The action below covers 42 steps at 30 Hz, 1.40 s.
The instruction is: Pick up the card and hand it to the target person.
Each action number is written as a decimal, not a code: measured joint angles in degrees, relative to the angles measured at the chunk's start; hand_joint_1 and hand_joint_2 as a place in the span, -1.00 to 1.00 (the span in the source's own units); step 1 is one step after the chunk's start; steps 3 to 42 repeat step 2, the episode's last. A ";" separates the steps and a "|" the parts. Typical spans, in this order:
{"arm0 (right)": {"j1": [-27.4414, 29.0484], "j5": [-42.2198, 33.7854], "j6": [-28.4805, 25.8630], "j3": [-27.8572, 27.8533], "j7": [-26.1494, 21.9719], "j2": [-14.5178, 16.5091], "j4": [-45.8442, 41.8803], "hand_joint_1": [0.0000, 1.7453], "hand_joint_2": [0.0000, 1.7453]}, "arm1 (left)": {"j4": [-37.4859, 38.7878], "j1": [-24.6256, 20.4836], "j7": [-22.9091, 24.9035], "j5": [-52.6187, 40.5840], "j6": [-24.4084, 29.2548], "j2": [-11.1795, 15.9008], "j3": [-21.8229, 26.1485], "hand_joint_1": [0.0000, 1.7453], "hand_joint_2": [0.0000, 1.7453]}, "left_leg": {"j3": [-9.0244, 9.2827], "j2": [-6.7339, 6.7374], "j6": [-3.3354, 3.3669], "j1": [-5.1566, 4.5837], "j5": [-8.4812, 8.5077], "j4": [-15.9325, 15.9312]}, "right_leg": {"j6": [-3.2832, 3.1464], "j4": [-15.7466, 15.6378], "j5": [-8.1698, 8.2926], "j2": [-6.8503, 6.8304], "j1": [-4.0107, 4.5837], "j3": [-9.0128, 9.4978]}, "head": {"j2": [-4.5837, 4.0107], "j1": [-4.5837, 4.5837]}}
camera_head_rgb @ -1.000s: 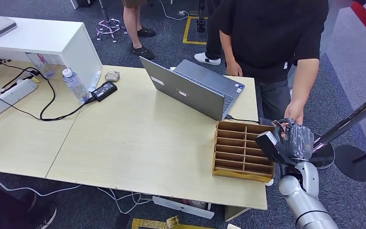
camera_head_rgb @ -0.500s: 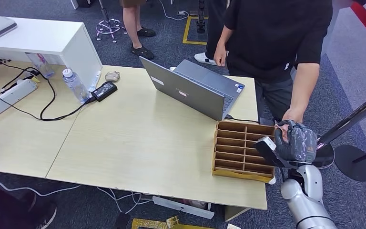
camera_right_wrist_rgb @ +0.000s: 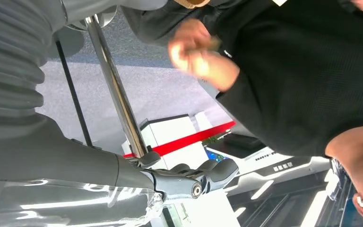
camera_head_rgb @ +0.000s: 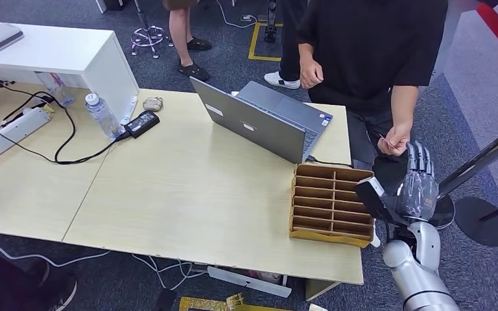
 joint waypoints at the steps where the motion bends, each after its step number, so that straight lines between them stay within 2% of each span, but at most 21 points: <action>1: -0.04 -0.16 0.00 0.08 0.10 0.00 0.02 -1.00 1.00 | 0.00 0.00 0.00 0.01 0.00 0.01 0.00 -1.00 -1.00 | 0.00 0.00 0.00 0.00 0.00 0.00 | 0.00 0.00 0.00 0.00 0.00 0.00 | 0.00 0.00; 42: -0.05 -0.23 0.00 0.11 0.16 0.00 0.03 -1.00 1.00 | 0.00 0.00 0.00 0.01 0.00 0.01 0.00 -1.00 -1.00 | 0.01 0.00 0.00 0.00 0.00 0.00 | 0.01 0.00 0.01 0.00 0.00 0.01 | 0.00 0.00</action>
